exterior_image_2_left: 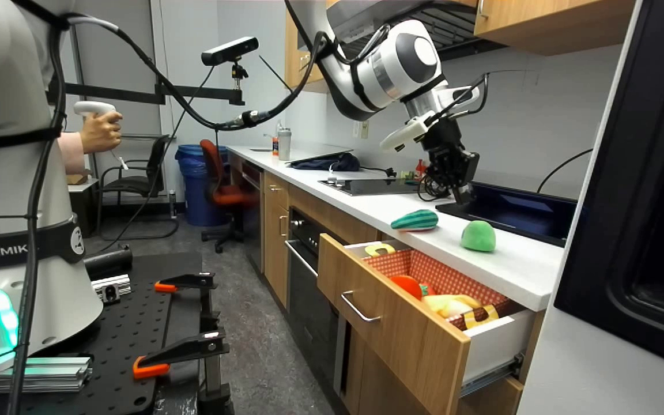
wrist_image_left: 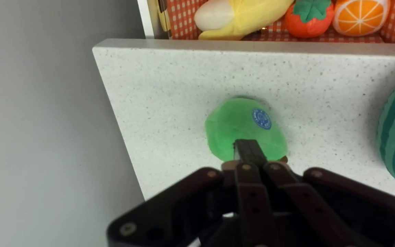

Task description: Open the drawer and then put all three plush toys inside.

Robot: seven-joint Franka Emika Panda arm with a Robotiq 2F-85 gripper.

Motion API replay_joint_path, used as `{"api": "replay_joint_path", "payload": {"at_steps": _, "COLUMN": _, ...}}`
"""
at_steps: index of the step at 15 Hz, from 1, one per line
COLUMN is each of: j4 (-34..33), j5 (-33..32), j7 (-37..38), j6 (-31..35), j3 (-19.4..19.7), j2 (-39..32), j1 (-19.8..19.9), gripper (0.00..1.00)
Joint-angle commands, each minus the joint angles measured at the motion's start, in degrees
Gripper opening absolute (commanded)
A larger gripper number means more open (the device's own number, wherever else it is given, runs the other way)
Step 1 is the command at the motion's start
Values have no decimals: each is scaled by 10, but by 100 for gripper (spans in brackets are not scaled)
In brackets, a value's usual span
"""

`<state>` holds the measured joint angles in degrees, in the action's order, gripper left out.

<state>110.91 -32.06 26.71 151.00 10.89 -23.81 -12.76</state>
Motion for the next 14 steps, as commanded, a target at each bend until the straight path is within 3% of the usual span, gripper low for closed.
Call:
{"api": "replay_joint_path", "payload": {"at_steps": 1, "j4": -14, "j5": -15, "j7": 29, "j6": 28, "j3": 11, "j2": -13, "j1": -9, "gripper": 0}}
{"api": "replay_joint_path", "payload": {"at_steps": 14, "j4": -15, "j5": -11, "j7": 59, "j6": 90, "j3": 49, "j2": -29, "j1": -36, "gripper": 0}}
